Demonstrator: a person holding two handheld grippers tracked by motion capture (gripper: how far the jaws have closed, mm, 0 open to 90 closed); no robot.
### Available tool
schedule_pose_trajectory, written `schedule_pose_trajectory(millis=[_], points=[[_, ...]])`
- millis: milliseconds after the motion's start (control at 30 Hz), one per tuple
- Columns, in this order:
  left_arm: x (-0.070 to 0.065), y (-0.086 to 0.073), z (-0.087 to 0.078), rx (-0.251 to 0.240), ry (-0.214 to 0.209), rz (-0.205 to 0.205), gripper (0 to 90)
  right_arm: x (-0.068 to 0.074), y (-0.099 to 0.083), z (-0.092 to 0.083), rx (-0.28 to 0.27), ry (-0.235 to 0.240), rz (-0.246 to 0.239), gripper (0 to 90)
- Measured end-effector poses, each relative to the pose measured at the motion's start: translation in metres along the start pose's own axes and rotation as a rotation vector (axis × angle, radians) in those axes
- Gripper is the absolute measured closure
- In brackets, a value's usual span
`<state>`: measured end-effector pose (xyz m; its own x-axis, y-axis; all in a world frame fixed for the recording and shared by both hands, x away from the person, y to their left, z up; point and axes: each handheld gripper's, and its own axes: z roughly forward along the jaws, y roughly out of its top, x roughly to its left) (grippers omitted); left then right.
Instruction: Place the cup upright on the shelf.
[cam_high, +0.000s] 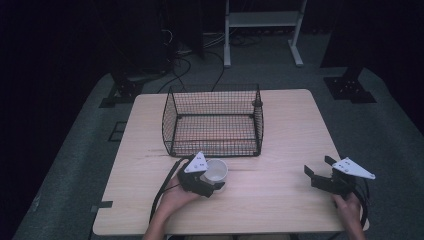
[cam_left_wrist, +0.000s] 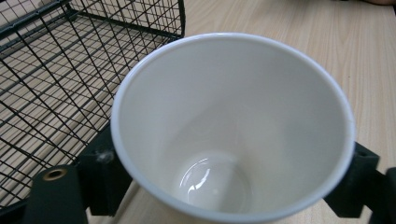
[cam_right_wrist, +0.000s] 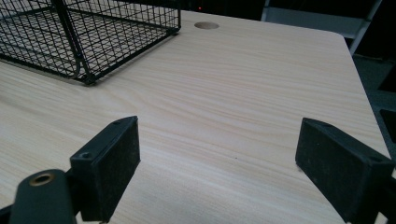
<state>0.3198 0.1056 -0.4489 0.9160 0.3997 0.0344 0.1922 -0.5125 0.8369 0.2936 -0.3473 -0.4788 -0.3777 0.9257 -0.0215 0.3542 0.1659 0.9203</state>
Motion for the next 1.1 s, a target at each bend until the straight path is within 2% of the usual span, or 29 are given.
schedule_pose_trajectory(millis=[233, 400, 667, 833, 1100], points=[[0.000, 0.001, -0.001, -0.002, -0.011, -0.002, 20.1, 0.000, 0.000, 0.000, -0.001, 0.001, 0.002, 13.1], [0.001, 0.005, -0.005, -0.026, -0.020, -0.002, 20.2, 0.000, 0.000, 0.000, -0.003, 0.001, 0.001, 13.1], [0.003, 0.020, -0.015, -0.038, -0.040, 0.027, 20.2, 0.000, 0.000, 0.000, -0.004, 0.002, 0.001, 13.0], [0.005, 0.028, -0.023, -0.055, -0.052, 0.030, 20.2, 0.000, 0.000, 0.000, -0.005, 0.001, 0.004, 13.1], [0.012, 0.039, -0.030, -0.043, -0.065, 0.041, 20.2, -0.001, 0.000, 0.000, -0.005, 0.002, 0.007, 13.1]])
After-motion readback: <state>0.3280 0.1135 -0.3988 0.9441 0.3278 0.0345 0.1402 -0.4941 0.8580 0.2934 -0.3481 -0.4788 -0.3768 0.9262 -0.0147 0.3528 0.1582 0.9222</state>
